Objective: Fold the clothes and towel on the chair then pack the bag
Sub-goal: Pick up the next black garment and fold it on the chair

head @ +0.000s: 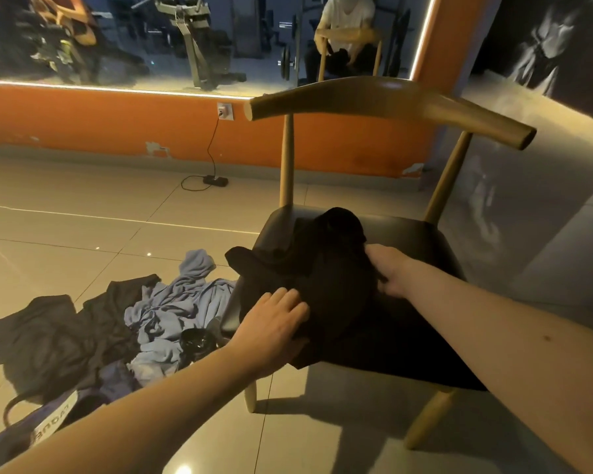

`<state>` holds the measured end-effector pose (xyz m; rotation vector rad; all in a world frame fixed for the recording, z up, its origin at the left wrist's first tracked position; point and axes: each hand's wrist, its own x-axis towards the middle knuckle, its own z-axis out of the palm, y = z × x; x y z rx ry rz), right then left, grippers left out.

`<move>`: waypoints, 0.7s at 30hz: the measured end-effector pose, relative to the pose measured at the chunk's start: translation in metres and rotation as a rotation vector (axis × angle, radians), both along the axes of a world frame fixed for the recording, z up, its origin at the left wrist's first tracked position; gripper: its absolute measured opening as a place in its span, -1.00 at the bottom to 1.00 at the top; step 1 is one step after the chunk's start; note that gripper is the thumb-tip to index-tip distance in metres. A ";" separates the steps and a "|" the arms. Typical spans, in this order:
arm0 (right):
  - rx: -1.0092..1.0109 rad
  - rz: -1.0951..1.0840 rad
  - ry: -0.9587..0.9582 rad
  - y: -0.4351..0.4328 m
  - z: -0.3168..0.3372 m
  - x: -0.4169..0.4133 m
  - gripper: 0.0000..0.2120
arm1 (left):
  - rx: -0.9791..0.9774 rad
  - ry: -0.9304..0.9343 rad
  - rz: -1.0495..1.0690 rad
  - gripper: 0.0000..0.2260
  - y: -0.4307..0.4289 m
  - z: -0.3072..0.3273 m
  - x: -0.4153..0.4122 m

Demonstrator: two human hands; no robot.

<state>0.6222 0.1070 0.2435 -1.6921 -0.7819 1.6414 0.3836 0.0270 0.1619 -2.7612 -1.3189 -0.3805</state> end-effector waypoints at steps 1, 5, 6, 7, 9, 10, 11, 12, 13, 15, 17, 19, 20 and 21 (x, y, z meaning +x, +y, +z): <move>-0.005 -0.005 -0.009 -0.003 0.002 0.000 -0.74 | 0.037 -0.021 -0.015 -0.77 0.001 0.003 -0.002; 0.009 -0.004 -0.016 -0.011 0.007 -0.003 -0.78 | 0.015 -0.116 -0.022 -0.80 -0.002 0.021 -0.011; 0.009 -0.015 -0.017 -0.012 0.008 -0.003 -0.78 | -0.053 -0.196 0.025 -0.76 -0.005 0.030 -0.013; 0.012 -0.013 -0.017 -0.011 0.007 -0.002 -0.78 | -0.141 -0.306 0.095 -0.76 -0.006 0.039 -0.015; 0.010 -0.004 0.012 -0.010 0.007 0.000 -0.78 | -0.341 -0.592 0.262 -0.82 0.000 0.054 -0.016; 0.000 -0.011 0.020 -0.010 0.007 0.001 -0.75 | -0.416 -0.742 0.335 -0.83 0.008 0.061 -0.017; -0.006 -0.026 0.017 -0.008 0.006 0.003 -0.73 | -0.455 -0.863 0.402 -0.82 0.019 0.066 -0.017; -0.016 -0.029 0.010 -0.008 0.005 0.004 -0.74 | -0.475 -0.935 0.479 -0.79 0.030 0.069 -0.017; -0.021 -0.017 -0.017 -0.008 0.003 0.005 -0.78 | -0.491 -0.993 0.568 -0.74 0.043 0.072 -0.016; -0.021 -0.037 -0.084 -0.012 0.003 0.005 -0.85 | -0.524 -1.109 0.740 -0.69 0.064 0.074 -0.014; -0.018 -0.061 -0.155 -0.009 -0.003 0.006 -0.85 | -0.597 -1.053 0.848 -0.70 0.082 0.067 -0.013; -0.021 -0.078 -0.198 -0.008 -0.008 0.004 -0.87 | -0.720 -0.954 1.006 -0.71 0.089 0.066 -0.015; -0.029 -0.074 -0.206 -0.008 -0.011 0.004 -0.86 | -0.691 -0.754 1.061 -0.71 0.090 0.061 -0.016; -0.038 -0.068 -0.209 -0.008 -0.012 0.003 -0.84 | -0.622 -0.664 1.024 -0.71 0.086 0.059 -0.017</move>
